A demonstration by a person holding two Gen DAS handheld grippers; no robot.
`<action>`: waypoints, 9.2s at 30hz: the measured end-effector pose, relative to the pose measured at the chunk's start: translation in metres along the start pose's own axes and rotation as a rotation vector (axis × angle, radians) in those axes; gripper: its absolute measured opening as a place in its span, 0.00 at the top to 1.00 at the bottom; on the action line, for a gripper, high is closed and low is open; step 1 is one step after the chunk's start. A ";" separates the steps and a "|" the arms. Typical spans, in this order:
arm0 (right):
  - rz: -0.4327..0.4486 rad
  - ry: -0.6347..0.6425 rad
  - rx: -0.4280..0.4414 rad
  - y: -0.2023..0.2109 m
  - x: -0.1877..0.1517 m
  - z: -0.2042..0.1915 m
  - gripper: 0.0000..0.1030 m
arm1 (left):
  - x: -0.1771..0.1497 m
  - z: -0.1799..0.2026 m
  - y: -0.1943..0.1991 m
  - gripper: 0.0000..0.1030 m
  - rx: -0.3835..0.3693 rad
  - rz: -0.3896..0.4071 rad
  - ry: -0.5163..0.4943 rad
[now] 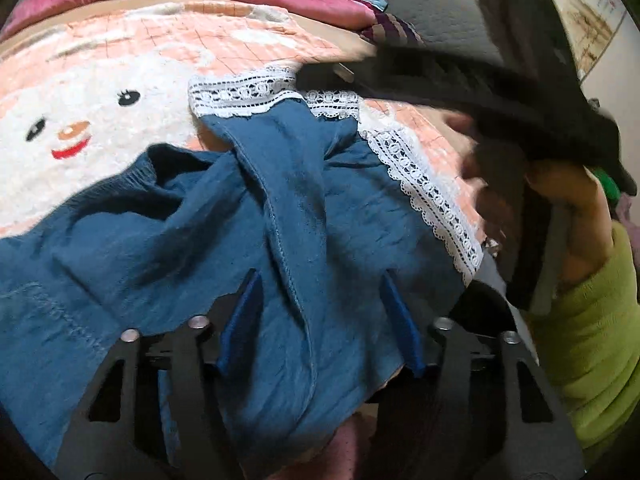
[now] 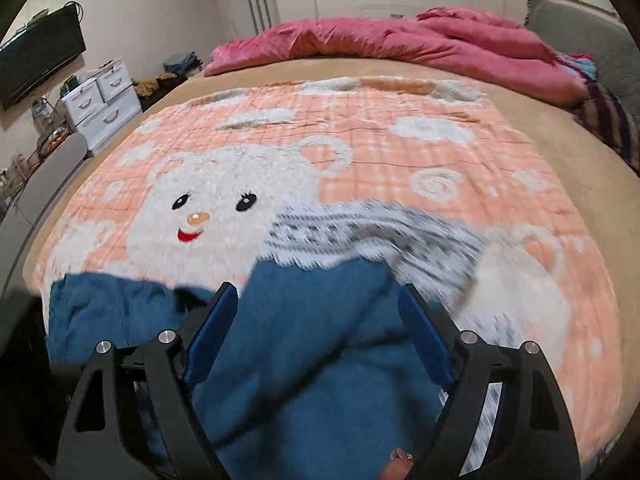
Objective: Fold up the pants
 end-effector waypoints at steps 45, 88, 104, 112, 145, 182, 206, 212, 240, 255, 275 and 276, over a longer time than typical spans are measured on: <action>0.133 -0.448 0.031 0.095 -0.062 0.097 0.93 | -0.030 0.045 0.055 1.00 -0.013 0.126 -0.344; 0.149 -0.596 0.058 0.148 -0.170 0.155 0.50 | -0.081 0.036 0.055 0.64 0.057 0.020 -0.306; -0.039 -0.033 -0.090 0.058 -0.125 0.043 0.37 | -0.115 -0.079 0.189 0.31 0.603 0.086 0.114; -0.089 -0.059 -0.121 0.045 -0.131 0.055 0.36 | -0.125 -0.100 0.157 0.68 0.542 0.045 0.211; 0.016 -0.262 0.020 0.045 -0.034 0.146 0.23 | 0.042 -0.069 0.021 0.31 0.337 -0.125 -0.172; 0.000 -0.162 0.135 0.016 -0.017 0.133 0.86 | 0.052 -0.099 0.002 0.98 0.187 -0.003 -0.060; 0.088 -0.281 0.035 0.082 -0.052 0.175 0.39 | 0.020 -0.106 0.053 0.42 0.324 0.059 0.124; 0.053 -0.362 0.044 0.094 -0.107 0.175 0.39 | -0.038 -0.078 0.098 0.41 0.393 0.098 0.129; 0.006 -0.393 -0.051 0.079 -0.143 0.155 0.62 | -0.100 -0.095 0.123 0.44 0.547 -0.014 0.144; 0.155 -0.413 -0.010 0.128 -0.158 0.135 0.27 | -0.062 -0.028 0.131 0.17 0.439 0.054 0.005; 0.181 -0.434 -0.028 0.124 -0.154 0.133 0.13 | 0.062 0.039 0.028 0.09 0.283 -0.007 -0.283; 0.181 -0.438 -0.022 0.123 -0.154 0.135 0.13 | 0.071 0.041 0.018 0.09 0.276 -0.013 -0.300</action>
Point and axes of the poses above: each gripper's, at about its wrist camera, not at the fingertips, and y roughly against the way its jaws point, z to its right, x to its top, the point moved 2 cm from there along -y, roughly the way its jaws point, and after that the axes turned 12 degrees about -y, right-handed, at the moved point
